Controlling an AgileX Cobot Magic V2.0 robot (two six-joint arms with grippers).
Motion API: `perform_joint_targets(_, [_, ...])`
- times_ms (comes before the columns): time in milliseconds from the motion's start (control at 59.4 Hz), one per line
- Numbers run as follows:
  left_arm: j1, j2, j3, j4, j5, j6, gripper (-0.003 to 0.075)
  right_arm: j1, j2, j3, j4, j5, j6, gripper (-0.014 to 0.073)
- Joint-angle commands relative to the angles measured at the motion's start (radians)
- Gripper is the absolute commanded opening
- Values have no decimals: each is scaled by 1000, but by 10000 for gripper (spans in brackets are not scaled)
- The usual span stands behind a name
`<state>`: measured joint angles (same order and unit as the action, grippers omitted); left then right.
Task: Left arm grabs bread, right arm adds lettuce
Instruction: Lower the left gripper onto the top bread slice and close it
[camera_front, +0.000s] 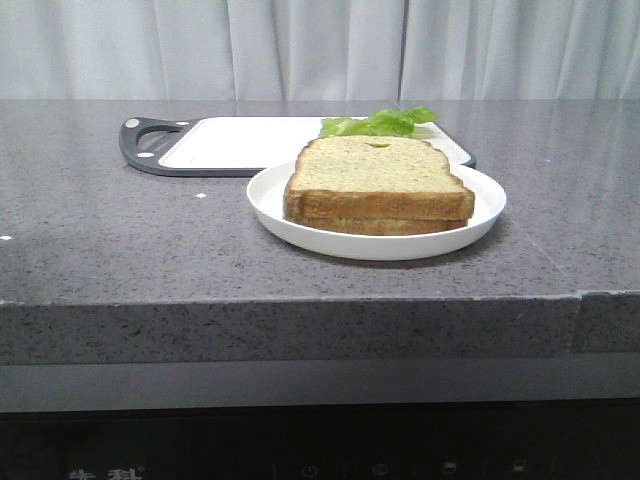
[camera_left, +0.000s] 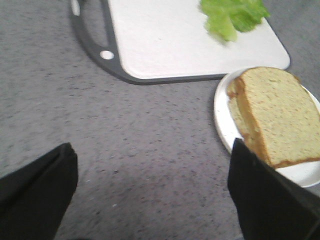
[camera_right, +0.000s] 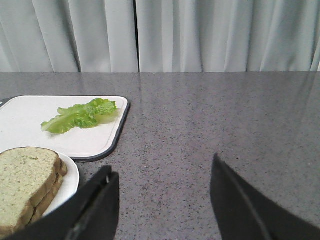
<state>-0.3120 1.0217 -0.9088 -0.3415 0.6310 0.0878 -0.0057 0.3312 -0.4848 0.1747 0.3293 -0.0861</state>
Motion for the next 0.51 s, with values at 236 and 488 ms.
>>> perform_joint_targets(236, [-264, 393, -309, -27, -48, -2, 599, -5, 15, -37, -10, -70, -10, 432])
perform_joint_targets(488, [-338, 606, -469, -29, -13, -5, 599, -5, 15, -37, -10, -70, -10, 432])
